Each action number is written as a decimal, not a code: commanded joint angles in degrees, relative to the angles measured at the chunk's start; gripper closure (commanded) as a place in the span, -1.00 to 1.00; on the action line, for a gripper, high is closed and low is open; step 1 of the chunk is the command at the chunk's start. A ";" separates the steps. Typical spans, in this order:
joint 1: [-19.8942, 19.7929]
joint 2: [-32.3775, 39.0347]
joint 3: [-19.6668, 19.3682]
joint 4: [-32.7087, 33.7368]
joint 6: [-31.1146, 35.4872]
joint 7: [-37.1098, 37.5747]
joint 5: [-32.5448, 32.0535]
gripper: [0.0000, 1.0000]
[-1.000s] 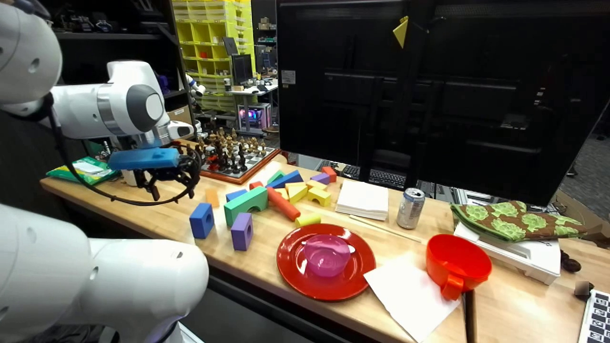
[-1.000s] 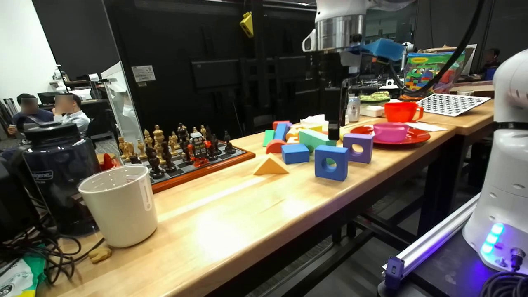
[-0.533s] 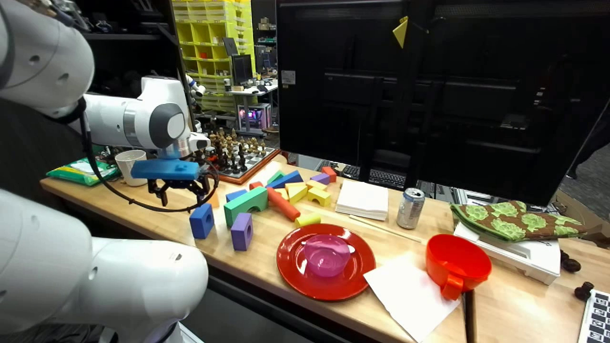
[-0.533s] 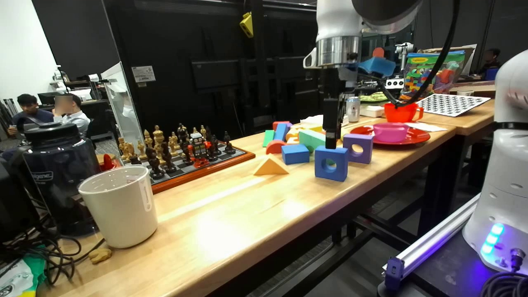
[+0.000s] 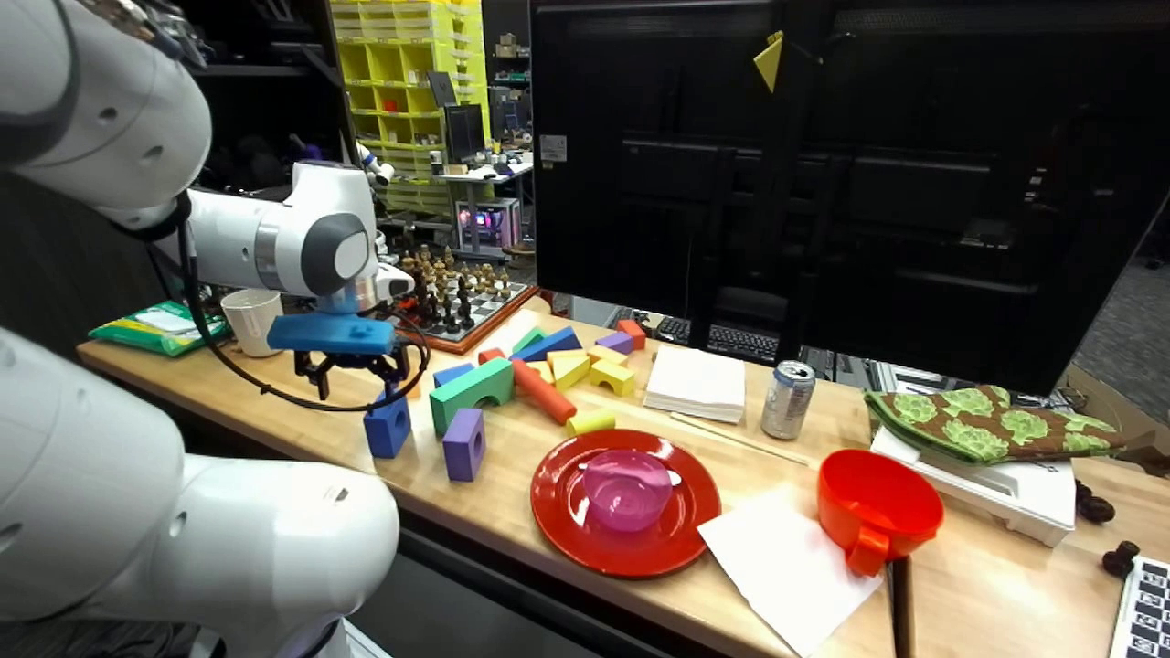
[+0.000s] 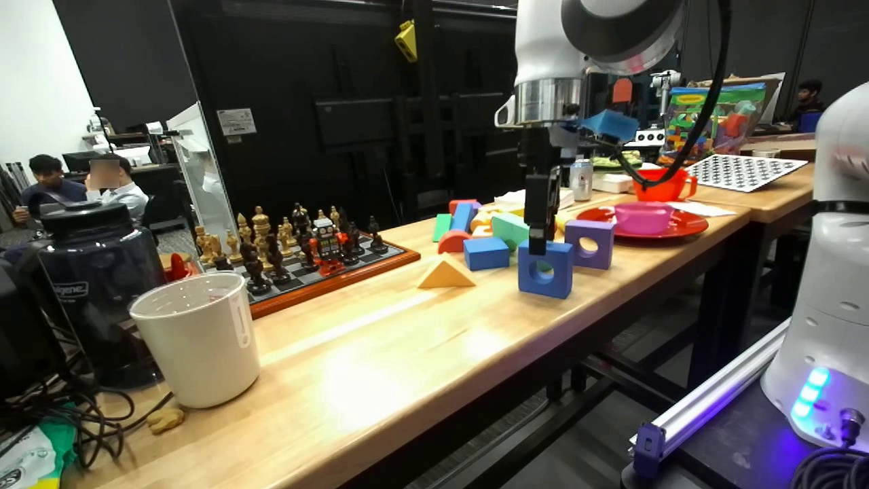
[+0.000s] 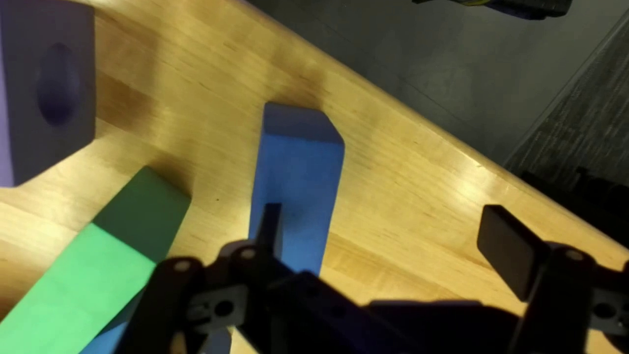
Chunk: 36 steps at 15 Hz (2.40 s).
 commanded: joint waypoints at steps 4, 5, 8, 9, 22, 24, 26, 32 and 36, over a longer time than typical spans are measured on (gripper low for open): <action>-2.52 -0.49 -0.01 0.23 0.87 -0.59 0.78 -1.00; -2.68 -0.46 -0.09 0.31 0.87 -0.67 0.84 -1.00; -3.10 0.43 -0.55 0.45 1.39 -1.21 1.10 -1.00; -3.21 0.68 -0.78 0.45 1.48 -1.42 1.15 -1.00; -4.11 6.52 -4.16 0.39 4.48 -6.47 4.35 -0.72; -4.34 6.86 -4.05 0.43 4.66 -6.79 4.53 -0.40; -4.44 7.02 -3.83 0.42 4.82 -6.60 4.54 -0.11; -4.59 6.28 -2.89 0.54 4.14 -5.05 3.87 0.69; -4.48 3.24 0.52 0.71 2.46 0.86 2.52 0.69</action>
